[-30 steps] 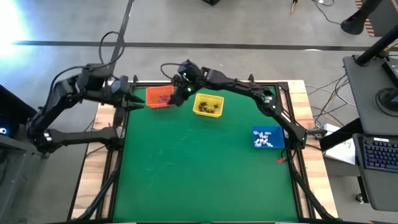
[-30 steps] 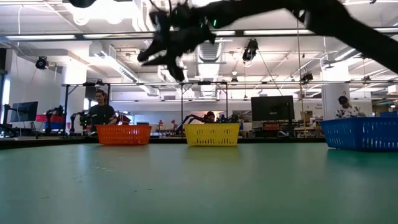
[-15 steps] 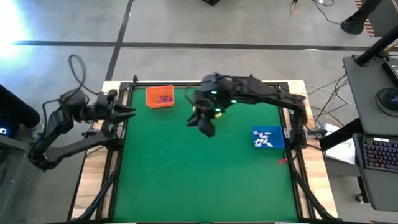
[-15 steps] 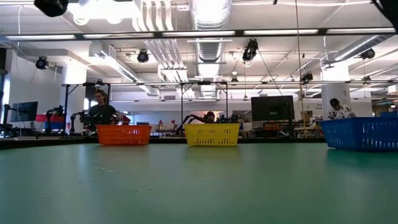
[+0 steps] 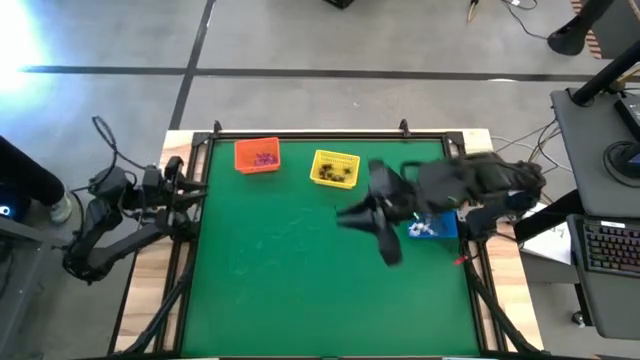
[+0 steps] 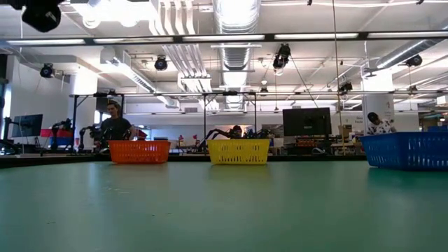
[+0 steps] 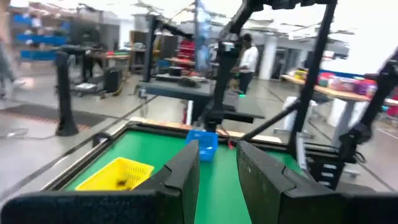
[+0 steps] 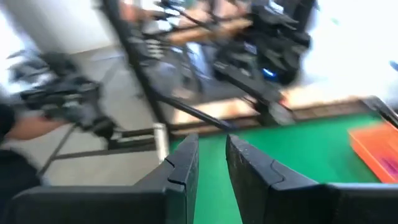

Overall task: Sort Halloween decoration
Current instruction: Return to Home Position

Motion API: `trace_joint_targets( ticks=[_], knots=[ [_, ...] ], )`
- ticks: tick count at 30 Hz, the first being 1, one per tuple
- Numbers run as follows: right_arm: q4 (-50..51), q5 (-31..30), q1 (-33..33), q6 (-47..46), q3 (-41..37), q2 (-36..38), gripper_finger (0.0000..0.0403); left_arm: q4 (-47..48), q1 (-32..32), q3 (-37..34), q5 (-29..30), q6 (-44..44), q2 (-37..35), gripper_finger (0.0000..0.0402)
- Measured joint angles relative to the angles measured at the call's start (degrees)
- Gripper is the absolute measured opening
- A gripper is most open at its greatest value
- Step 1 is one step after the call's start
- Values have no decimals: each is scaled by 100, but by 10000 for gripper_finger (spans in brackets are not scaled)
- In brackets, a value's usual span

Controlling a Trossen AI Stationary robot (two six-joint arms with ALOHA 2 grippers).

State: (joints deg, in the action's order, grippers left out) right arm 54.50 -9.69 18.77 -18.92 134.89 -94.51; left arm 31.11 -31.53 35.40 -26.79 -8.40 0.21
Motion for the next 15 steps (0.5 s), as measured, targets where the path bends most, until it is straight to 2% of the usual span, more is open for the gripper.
trace_joint_targets(
  ticks=[8, 15],
  knots=[
    [-615, 47, 881, 728, -14, -25, 68, -168, -6, -35, -52, 89, -12, 88],
    [-1127, 50, 1460, 1208, -226, -214, 74, -204, -6, -269, 459, -78, -13, 88]
  ],
)
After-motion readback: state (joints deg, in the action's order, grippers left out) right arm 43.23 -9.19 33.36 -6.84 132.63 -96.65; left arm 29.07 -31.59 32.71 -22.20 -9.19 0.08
